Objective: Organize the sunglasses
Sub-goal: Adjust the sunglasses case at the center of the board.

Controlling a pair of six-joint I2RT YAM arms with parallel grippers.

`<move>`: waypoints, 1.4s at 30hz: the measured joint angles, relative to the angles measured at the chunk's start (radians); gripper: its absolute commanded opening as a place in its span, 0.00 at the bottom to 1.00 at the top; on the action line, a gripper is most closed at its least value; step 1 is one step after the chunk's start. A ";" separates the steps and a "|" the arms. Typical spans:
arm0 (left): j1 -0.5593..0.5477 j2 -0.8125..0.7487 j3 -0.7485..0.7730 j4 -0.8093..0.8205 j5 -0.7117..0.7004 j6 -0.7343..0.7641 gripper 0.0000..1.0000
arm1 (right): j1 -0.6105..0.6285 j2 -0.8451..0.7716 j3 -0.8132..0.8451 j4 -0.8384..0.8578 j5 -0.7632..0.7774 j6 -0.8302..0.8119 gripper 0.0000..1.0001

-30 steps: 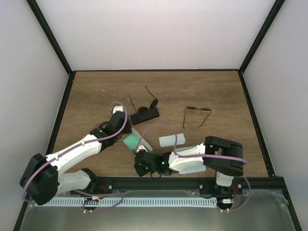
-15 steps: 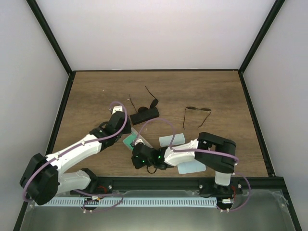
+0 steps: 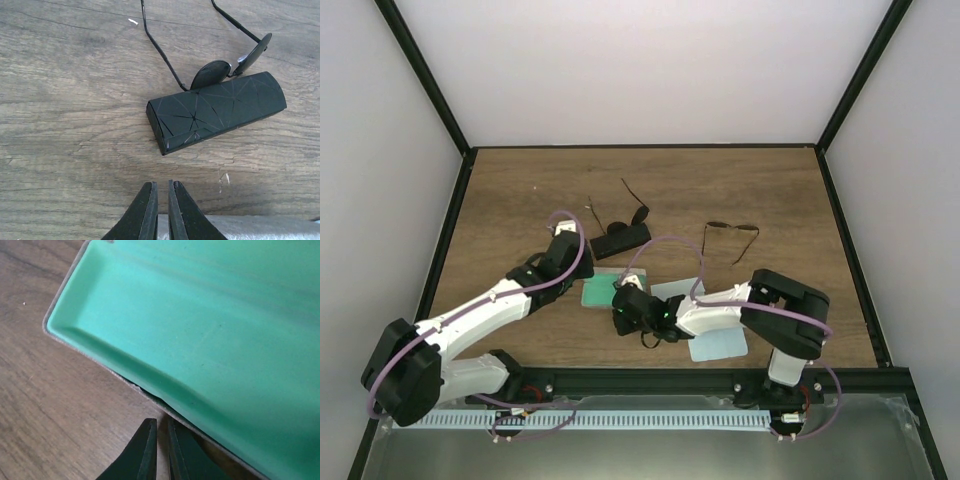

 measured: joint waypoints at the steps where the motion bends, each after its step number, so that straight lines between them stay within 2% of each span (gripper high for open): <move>1: 0.000 0.000 0.000 0.000 0.000 0.000 0.09 | -0.003 0.000 0.001 -0.003 0.005 -0.002 0.08; 10: 0.000 -0.036 -0.015 0.004 -0.011 -0.002 0.09 | -0.023 0.011 0.022 -0.025 0.023 -0.026 0.08; 19: 0.000 -0.246 -0.045 -0.006 -0.104 -0.019 0.14 | -0.056 0.063 0.085 -0.032 0.028 -0.060 0.08; 28: 0.000 -0.238 -0.045 -0.014 -0.124 -0.024 0.17 | -0.076 0.110 0.145 -0.033 0.009 -0.085 0.08; 37: 0.000 -0.239 -0.045 -0.016 -0.116 -0.024 0.19 | -0.033 -0.047 0.023 -0.060 0.013 -0.050 0.08; 42: 0.000 -0.243 -0.046 -0.016 -0.114 -0.024 0.19 | -0.036 -0.055 0.017 -0.087 0.038 -0.031 0.09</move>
